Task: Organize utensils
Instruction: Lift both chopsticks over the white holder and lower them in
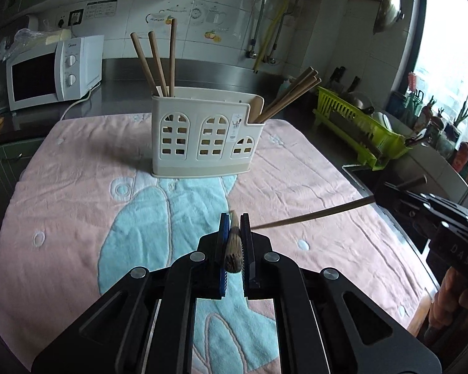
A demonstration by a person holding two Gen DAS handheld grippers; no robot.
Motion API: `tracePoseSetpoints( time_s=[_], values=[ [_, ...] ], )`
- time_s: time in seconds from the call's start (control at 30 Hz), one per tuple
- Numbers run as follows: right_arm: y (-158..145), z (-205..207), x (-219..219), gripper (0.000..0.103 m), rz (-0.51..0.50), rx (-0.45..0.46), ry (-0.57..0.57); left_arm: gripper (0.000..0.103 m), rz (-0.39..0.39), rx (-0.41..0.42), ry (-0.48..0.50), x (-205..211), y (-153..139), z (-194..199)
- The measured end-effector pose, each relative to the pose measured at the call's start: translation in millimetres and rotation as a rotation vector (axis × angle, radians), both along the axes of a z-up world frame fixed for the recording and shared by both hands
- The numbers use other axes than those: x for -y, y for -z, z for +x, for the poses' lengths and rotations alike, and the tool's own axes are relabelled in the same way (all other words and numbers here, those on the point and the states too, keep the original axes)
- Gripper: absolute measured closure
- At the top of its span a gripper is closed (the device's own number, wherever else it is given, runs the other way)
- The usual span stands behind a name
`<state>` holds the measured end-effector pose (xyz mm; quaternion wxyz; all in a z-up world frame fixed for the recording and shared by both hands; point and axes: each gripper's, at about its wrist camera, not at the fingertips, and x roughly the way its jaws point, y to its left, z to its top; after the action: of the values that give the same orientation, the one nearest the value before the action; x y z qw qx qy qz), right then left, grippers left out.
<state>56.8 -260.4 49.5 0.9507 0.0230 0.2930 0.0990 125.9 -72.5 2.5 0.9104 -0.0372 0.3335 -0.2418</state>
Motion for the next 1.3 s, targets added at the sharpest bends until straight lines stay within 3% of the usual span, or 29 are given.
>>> tracePoseSetpoints(
  time_s=[0.2,0.47,0.7,0.97,1.3],
  values=[
    [-59,35,11,0.096,-0.012,0.022,-0.065,0.098,0.01,0.065,0.013,1,-43,19],
    [-133,83,23,0.096,-0.062,0.087,-0.067,0.098,0.003,0.19,-0.006,4,-120,50],
    [-154,126,29,0.096,-0.084,0.1,-0.03,0.098,-0.02,0.331,-0.094,6,-177,82],
    [-145,165,34,0.096,-0.09,0.072,-0.016,0.098,-0.005,0.402,-0.187,20,-183,129],
    [-116,192,24,0.096,-0.101,0.012,-0.054,0.098,0.041,0.323,-0.212,24,-151,167]
  ],
)
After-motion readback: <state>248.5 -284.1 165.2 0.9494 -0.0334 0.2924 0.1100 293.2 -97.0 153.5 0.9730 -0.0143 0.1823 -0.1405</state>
